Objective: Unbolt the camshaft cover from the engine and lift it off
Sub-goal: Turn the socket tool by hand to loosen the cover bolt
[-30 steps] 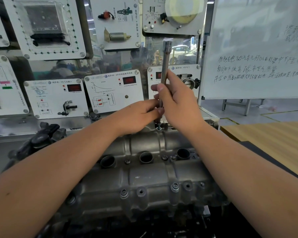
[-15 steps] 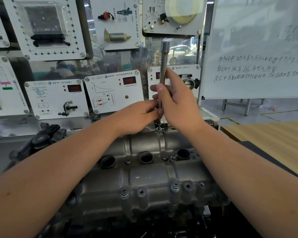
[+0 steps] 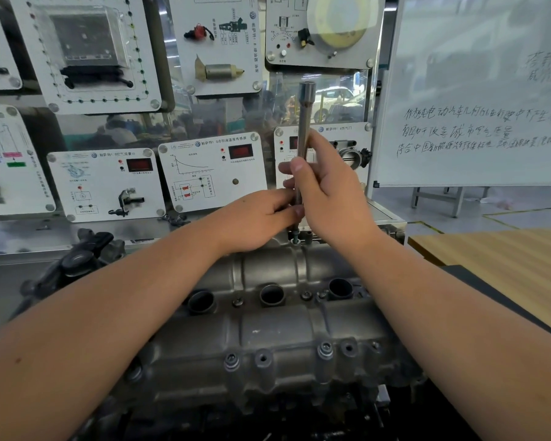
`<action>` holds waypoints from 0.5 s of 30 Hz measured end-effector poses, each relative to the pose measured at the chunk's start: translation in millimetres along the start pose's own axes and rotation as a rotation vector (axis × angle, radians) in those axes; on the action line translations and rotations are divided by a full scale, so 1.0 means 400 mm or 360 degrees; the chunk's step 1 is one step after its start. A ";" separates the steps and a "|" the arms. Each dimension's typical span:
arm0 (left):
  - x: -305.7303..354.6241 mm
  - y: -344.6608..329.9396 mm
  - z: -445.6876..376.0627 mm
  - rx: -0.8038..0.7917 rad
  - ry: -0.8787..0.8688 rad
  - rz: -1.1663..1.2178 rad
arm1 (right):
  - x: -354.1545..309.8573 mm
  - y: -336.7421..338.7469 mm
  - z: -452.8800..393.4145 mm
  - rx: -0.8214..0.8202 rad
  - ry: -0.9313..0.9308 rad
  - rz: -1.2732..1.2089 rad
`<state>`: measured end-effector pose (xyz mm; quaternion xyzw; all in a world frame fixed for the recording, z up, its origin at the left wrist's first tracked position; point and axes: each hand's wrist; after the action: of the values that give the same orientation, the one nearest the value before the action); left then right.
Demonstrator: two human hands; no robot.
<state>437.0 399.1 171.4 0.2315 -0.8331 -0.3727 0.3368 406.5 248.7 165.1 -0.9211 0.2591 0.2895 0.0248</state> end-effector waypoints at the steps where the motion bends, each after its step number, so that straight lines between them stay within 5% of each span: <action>1: 0.001 0.000 -0.001 0.0011 -0.0015 -0.0032 | 0.000 -0.001 0.002 0.0011 0.0003 -0.0007; 15: -0.001 0.001 -0.001 0.0034 -0.0002 -0.0004 | 0.000 0.002 0.003 0.0015 -0.0004 -0.0022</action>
<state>437.6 399.5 171.5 0.2359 -0.8371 -0.3642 0.3332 405.6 248.3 164.0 -0.9224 0.2542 0.2892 0.0315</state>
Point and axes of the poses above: each hand's wrist, its own z-axis away from the middle knuckle, its own y-axis out of the back of the hand, x = y × z, and after that the axes turned 12 degrees about x, right-handed
